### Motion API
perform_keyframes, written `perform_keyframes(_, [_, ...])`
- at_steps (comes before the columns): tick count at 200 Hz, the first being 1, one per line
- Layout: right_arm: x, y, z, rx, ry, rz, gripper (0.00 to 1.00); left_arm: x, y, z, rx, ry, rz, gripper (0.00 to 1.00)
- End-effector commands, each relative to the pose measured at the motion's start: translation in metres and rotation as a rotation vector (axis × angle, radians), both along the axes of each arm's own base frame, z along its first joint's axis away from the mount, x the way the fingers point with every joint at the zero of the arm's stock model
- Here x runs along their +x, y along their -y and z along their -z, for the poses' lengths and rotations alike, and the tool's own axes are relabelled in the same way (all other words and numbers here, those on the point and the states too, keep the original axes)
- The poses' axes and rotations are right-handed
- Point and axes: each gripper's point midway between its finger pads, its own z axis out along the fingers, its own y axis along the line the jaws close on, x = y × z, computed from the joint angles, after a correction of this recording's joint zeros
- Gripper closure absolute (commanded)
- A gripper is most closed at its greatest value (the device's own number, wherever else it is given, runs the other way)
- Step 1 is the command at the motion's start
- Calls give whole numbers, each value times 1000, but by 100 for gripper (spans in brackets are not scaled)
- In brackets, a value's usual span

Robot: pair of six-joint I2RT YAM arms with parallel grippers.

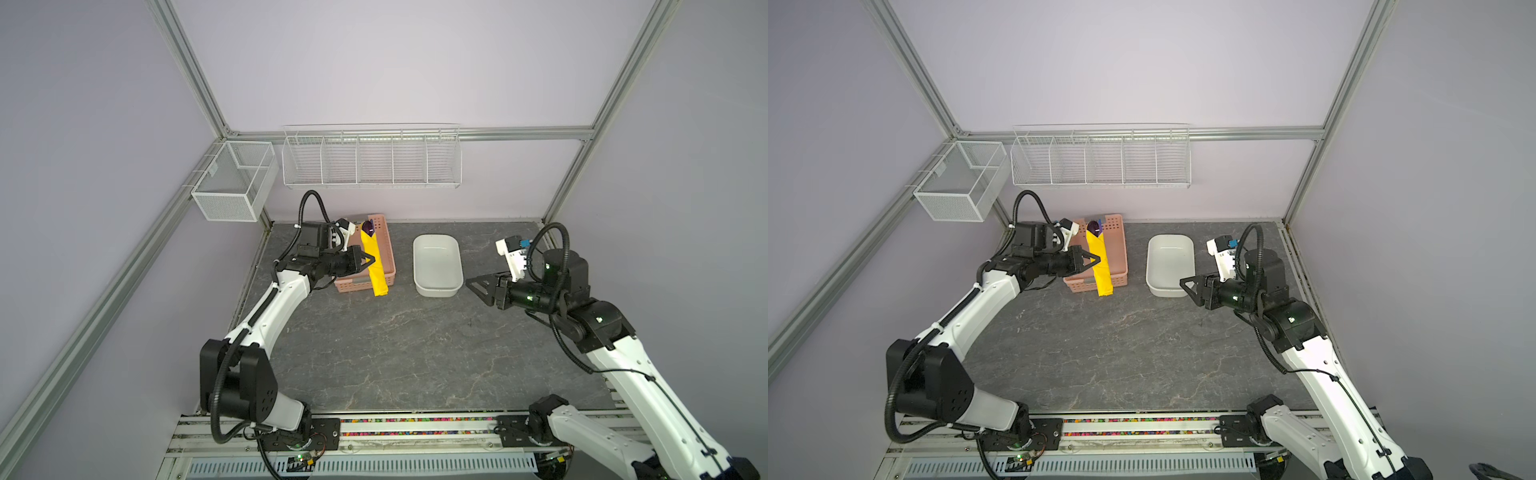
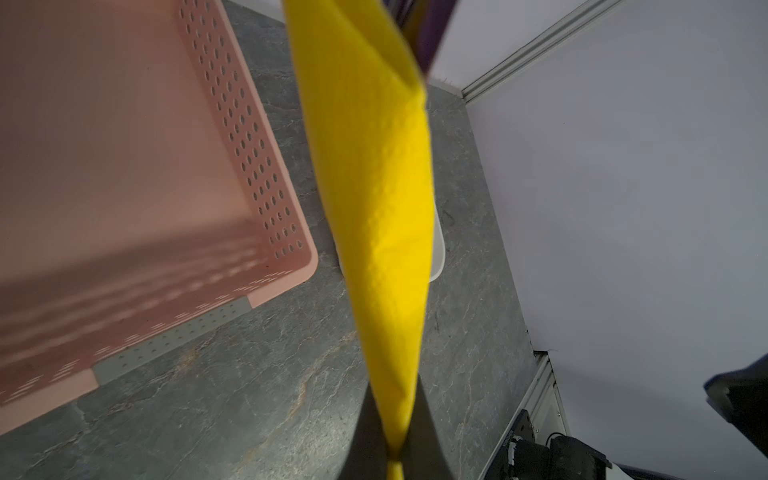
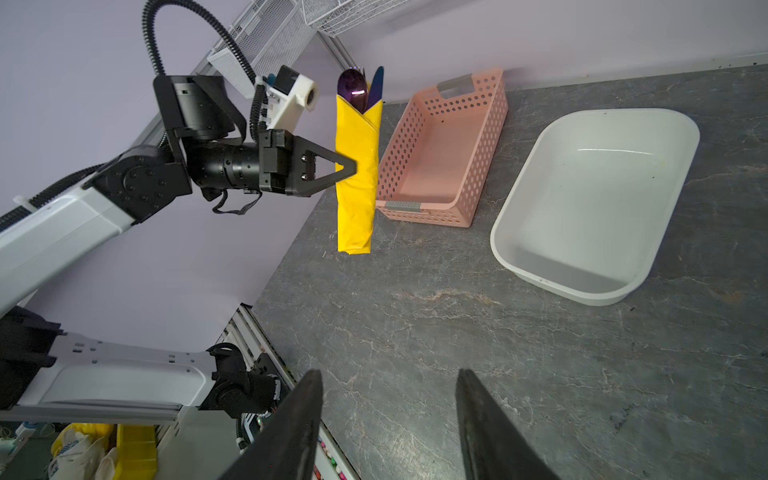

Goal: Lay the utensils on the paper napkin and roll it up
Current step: 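Carry the bundle with the left gripper to the basket while the right withdraws, then lower the yellow bundle into the pink basket and open the left gripper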

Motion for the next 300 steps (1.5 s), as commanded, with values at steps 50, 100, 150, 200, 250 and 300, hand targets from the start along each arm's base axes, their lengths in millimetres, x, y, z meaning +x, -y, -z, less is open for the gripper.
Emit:
perform_keyframes(50, [7, 2, 26, -36, -58, -29, 17, 55, -2, 7, 7, -55, 39, 100])
perform_keyframes(100, [11, 3, 25, -26, -56, -39, 14, 96, 5, 31, -56, -136, 39, 100])
perform_keyframes(150, [14, 3, 27, -23, -65, -37, 14, 125, 2, 58, -115, -191, 1, 100])
perform_keyframes(200, [17, 4, 27, -13, -68, -31, 14, 142, 3, 83, -183, -263, 20, 100])
perform_keyframes(250, [18, 4, 28, -10, -77, -33, 14, 156, 5, 109, -184, -314, 31, 100])
perform_keyframes(300, [20, 4, 29, -7, -81, -33, 14, 163, 9, 135, -181, -362, 58, 100])
